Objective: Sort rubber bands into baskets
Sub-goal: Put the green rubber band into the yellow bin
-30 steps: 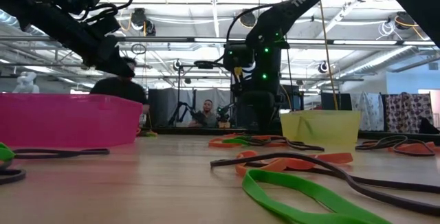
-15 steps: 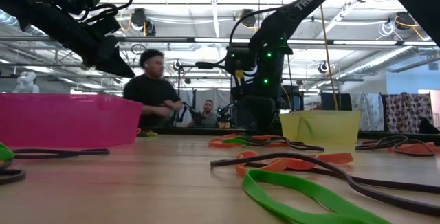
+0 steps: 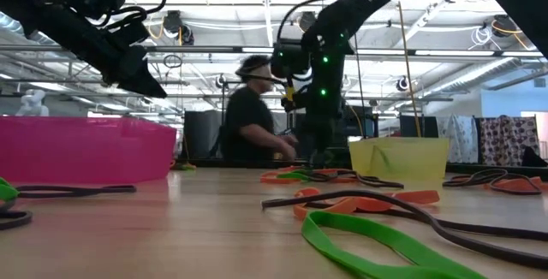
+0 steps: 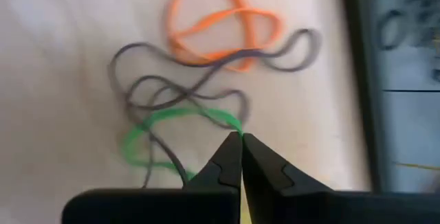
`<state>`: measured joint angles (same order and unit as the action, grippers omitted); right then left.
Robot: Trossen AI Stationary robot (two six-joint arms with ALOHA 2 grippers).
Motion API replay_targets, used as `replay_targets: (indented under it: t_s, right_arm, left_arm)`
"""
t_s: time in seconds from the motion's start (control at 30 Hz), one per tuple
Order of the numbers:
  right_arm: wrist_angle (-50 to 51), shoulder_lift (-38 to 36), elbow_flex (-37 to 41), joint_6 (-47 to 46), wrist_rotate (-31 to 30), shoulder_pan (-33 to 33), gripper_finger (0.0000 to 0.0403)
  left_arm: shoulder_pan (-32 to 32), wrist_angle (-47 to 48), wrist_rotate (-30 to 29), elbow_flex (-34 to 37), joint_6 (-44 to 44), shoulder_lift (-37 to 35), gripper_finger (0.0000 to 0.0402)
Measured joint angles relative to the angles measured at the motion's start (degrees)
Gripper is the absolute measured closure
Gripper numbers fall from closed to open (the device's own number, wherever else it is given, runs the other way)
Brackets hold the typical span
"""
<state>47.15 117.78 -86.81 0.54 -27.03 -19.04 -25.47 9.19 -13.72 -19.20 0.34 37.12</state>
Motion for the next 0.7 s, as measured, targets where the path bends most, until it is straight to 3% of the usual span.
replay_targets:
  t_s: [0.3,0.4,0.53,0.7]
  right_arm:
    - [17.9,0.0,-11.7,-3.9,-8.6,4.4,0.0402]
    - [25.0,-0.3,-14.7,-5.5,-9.0,5.0,0.0402]
    - [29.2,-3.0,-13.1,-8.0,-8.8,4.7,0.0403]
    - [28.5,-11.7,-3.6,-12.3,-8.4,2.7,0.0403]
  left_arm:
    - [0.0,-0.1,0.0,0.0,1.5,0.0,0.0253]
    - [0.0,-0.1,0.0,0.0,1.5,0.0,0.0253]
    - [0.0,0.0,0.0,0.0,1.8,0.0,0.0253]
    - [0.0,-0.1,0.0,0.0,2.1,0.0,0.0253]
